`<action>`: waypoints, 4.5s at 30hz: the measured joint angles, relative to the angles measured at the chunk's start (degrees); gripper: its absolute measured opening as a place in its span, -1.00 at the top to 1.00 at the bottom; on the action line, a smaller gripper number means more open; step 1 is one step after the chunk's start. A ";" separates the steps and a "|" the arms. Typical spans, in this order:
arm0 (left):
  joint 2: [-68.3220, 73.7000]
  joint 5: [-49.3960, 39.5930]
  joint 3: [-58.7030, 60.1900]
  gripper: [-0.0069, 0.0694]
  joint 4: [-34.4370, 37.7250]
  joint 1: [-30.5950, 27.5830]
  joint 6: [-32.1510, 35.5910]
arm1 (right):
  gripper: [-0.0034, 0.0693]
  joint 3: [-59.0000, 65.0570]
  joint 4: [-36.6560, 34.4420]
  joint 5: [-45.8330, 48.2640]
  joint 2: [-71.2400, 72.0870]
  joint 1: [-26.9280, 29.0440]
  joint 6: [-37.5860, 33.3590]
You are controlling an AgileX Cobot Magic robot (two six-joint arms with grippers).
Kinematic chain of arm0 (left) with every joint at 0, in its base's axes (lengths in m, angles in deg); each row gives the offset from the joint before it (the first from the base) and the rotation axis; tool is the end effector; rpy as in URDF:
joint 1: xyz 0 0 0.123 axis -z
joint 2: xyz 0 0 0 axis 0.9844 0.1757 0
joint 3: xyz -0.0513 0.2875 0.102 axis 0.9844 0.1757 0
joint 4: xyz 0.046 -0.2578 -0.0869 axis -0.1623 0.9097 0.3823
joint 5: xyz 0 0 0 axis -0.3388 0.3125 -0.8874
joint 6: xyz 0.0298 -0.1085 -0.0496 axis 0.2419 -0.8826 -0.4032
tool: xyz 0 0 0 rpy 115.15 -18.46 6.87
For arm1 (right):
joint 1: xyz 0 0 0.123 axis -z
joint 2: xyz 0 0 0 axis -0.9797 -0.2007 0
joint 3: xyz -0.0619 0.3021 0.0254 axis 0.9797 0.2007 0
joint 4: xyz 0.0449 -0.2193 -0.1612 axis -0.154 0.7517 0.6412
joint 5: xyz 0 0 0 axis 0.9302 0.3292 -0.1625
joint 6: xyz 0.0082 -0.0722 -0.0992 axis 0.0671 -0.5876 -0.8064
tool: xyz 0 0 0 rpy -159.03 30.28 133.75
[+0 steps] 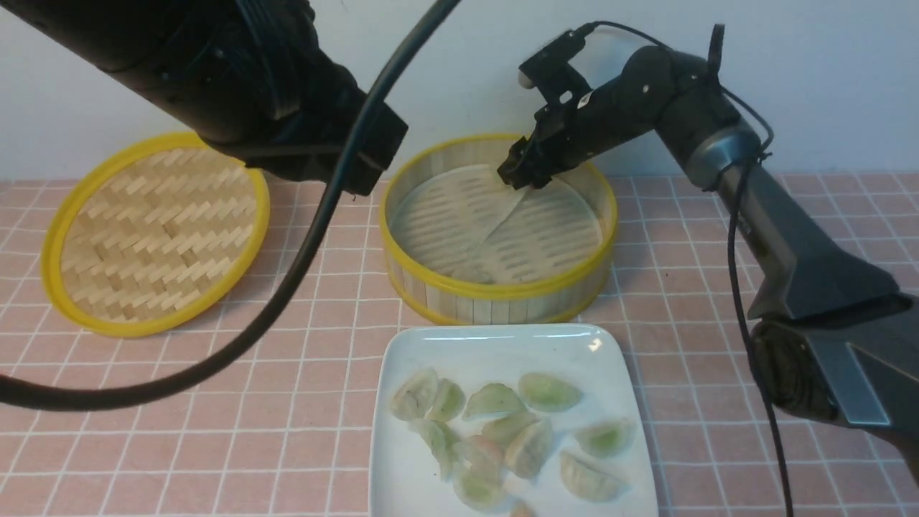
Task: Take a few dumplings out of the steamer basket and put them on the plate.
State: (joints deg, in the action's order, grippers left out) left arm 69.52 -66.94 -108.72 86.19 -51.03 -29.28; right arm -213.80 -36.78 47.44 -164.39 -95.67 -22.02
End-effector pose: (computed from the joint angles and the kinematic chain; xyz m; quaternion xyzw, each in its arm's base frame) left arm 0.2687 -0.1766 0.4321 0.2757 0.9077 -0.1666 0.2689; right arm 0.6032 0.2344 0.1591 -0.3948 0.8366 0.1506 0.3486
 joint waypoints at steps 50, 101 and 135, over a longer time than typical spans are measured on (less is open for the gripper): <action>-0.04 -0.02 1.59 0.83 -1.39 0.00 1.79 | 0.29 1.93 4.83 11.24 18.33 -0.37 20.91; -1.02 -0.02 1.76 0.83 0.98 0.00 4.19 | 0.94 102.74 24.11 -4.06 120.30 -11.93 48.63; -51.02 34.10 43.87 0.83 7.21 0.13 9.08 | 0.94 143.02 39.30 -29.47 162.92 -12.12 66.10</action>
State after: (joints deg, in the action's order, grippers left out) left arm 18.51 -32.84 -64.85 93.40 -50.90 -20.20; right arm -70.78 2.51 17.97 -1.46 -107.80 44.08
